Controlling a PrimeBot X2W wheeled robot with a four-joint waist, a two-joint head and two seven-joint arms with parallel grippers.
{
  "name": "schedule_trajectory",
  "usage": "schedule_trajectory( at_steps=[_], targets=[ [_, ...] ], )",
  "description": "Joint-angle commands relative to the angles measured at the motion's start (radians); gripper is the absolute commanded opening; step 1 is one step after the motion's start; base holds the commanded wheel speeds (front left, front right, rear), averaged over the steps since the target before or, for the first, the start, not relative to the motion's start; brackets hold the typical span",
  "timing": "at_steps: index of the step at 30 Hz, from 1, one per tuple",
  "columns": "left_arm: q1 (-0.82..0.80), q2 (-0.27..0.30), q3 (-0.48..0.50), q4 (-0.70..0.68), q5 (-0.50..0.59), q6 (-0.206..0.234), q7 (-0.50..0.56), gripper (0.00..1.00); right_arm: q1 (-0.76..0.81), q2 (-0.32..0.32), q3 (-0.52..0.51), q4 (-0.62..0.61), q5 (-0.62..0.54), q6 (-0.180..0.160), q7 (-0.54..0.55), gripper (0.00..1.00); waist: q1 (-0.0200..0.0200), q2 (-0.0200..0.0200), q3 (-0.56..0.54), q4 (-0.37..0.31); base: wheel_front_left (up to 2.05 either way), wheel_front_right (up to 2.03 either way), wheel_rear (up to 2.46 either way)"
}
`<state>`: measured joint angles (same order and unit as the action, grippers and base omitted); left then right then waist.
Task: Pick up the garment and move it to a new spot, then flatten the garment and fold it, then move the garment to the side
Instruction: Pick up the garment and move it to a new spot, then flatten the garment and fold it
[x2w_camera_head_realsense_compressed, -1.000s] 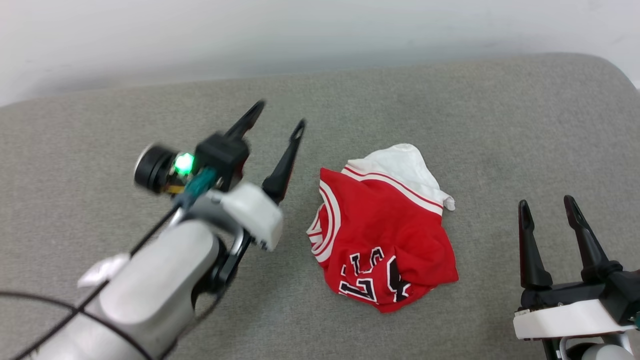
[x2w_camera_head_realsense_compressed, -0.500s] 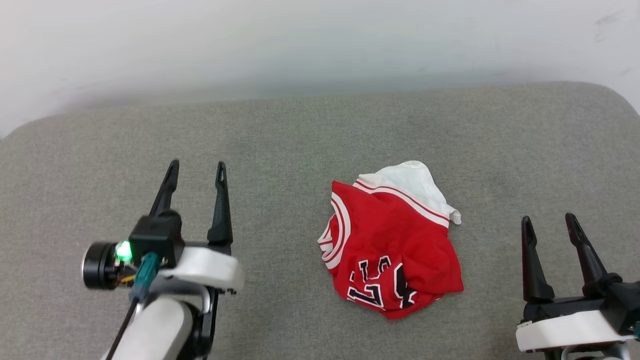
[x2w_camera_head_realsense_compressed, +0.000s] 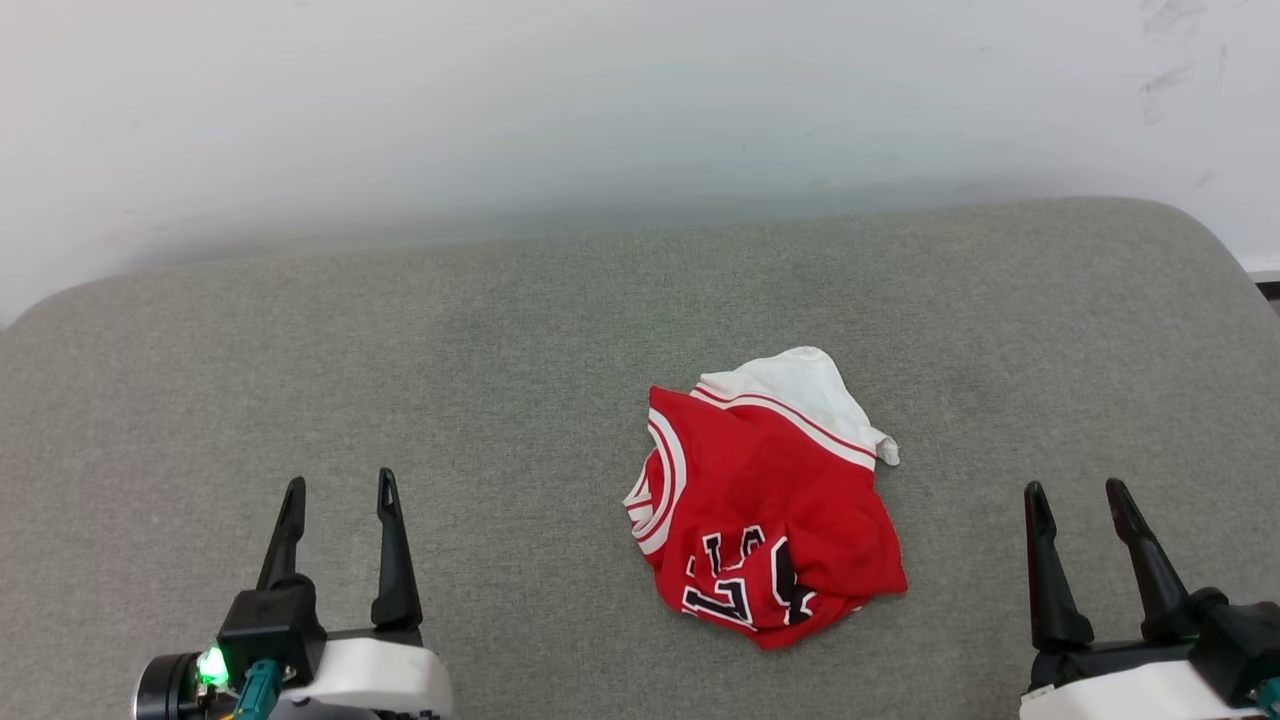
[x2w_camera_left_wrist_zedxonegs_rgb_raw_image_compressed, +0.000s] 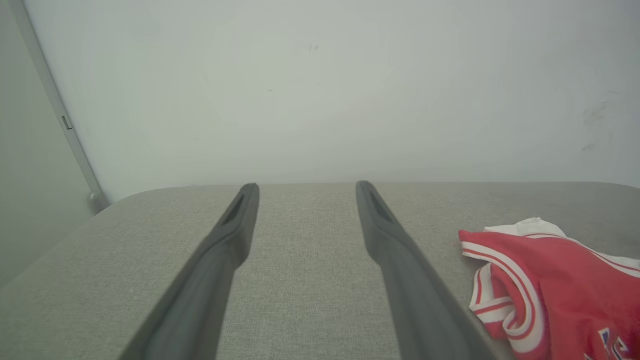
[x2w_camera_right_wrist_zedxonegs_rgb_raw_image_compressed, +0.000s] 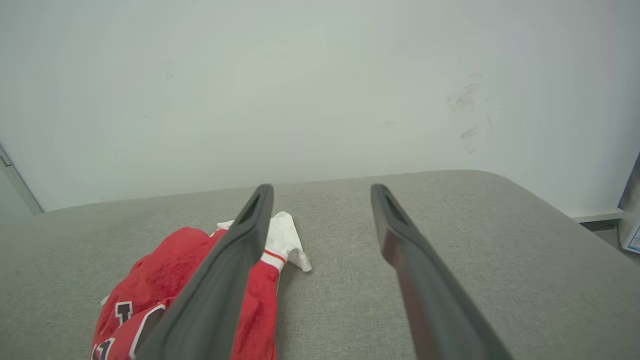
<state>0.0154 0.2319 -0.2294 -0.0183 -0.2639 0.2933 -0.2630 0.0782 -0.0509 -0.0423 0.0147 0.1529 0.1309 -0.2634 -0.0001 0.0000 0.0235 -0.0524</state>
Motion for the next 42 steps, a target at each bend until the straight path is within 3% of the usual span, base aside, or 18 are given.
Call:
schedule_trajectory(
  at_steps=[1, 13, 21, 27, 30, 37, 42],
  targets=[
    [0.025, -0.02, 0.025, -0.006, 0.025, -0.022, -0.003, 1.0, 0.019, 0.001, 0.001, 0.001, 0.009, 0.0, -0.002, 1.0, 0.0001, 0.0, -0.005, 0.003, 0.0, 0.0, 0.0],
    [0.11, -0.126, 0.147, 0.012, 0.126, -0.167, -0.003, 1.0, 0.063, 0.001, 0.027, 0.009, 0.021, 0.0, -0.002, 1.0, 0.0001, 0.0, -0.021, 0.003, 0.0, 0.0, 0.0],
    [0.108, -0.157, 0.193, 0.023, 0.156, -0.213, -0.003, 1.0, -0.008, 0.001, -0.002, -0.01, 0.025, 0.0, -0.002, 1.0, 0.0001, 0.0, -0.011, 0.003, 0.0, 0.0, 0.0],
    [0.08, -0.17, 0.212, 0.016, 0.17, -0.229, -0.003, 1.0, -0.194, -0.005, -0.02, -0.057, -0.023, 0.0, -0.002, 1.0, 0.0001, 0.0, 0.027, 0.006, 0.0, 0.0, 0.0],
    [0.066, -0.173, 0.216, 0.011, 0.174, -0.232, -0.003, 1.0, -0.276, -0.045, 0.007, -0.039, -0.031, 0.0, -0.002, 1.0, 0.0001, 0.0, 0.053, 0.008, 0.0, 0.0, 0.0],
    [0.009, -0.179, 0.211, -0.001, 0.184, -0.241, -0.003, 1.0, -0.58, -0.253, 0.182, 0.115, 0.037, 0.0, 0.011, 1.0, 0.0001, 0.0, 0.139, 0.028, 0.0, 0.0, 0.0],
    [-0.036, -0.181, 0.206, -0.013, 0.182, -0.237, -0.003, 1.0, -0.765, -0.419, 0.413, 0.232, 0.192, 0.0, 0.253, 1.0, 0.0001, 0.0, 0.197, 0.049, 0.0, 0.0, 0.0]
  ],
)
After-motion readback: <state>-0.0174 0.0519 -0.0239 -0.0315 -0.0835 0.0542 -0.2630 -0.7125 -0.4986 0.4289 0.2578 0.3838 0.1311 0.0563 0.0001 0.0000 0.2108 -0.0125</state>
